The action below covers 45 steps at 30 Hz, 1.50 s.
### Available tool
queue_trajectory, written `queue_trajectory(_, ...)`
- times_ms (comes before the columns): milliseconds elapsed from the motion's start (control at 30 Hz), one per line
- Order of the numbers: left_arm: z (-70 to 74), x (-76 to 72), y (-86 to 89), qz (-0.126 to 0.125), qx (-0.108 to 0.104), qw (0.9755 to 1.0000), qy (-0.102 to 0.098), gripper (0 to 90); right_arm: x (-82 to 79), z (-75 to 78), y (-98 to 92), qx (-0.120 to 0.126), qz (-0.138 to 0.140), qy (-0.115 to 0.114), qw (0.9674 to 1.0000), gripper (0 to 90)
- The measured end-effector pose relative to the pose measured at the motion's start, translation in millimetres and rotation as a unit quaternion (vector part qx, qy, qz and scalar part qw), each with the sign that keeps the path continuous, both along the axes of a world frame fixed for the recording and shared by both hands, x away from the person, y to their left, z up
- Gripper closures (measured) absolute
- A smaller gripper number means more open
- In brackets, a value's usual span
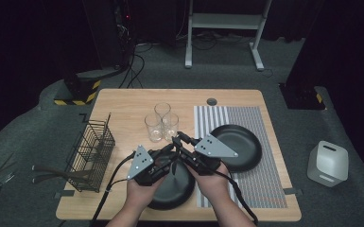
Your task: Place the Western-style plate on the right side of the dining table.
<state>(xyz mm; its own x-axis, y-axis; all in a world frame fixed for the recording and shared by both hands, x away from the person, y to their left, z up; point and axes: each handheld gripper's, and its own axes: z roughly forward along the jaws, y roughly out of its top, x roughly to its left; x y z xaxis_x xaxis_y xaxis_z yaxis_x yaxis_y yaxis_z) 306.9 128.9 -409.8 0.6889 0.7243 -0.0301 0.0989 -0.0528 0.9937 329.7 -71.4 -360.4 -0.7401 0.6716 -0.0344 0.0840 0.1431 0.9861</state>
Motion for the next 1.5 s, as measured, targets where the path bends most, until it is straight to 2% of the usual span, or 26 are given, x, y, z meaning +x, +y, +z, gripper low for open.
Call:
queue_trajectory(267, -0.7, -5.4, 12.0, 0.009, -0.004, 0.9999, -0.003, 65.1, 1.5, 1.6, -4.0, 0.001, -0.007, -0.001, 1.0000, 72.6)
queue_trajectory(800, -19.2, -5.3, 50.4, 0.057, 0.023, 0.9980, 0.014, 62.9, 3.3, 3.4, -11.5, 0.003, -0.018, -0.003, 0.9998, 72.6)
queue_trajectory(967, -25.5, -6.9, 60.3, 0.071, 0.039, 0.9966, 0.017, 61.5, 3.6, 4.0, -12.7, 0.005, -0.020, -0.001, 0.9998, 72.6)
queue_trajectory(1500, -58.1, -11.3, 99.9, 0.111, 0.063, 0.9902, 0.056, 56.5, 8.0, 8.0, -20.7, 0.000, -0.035, -0.005, 0.9994, 72.6)
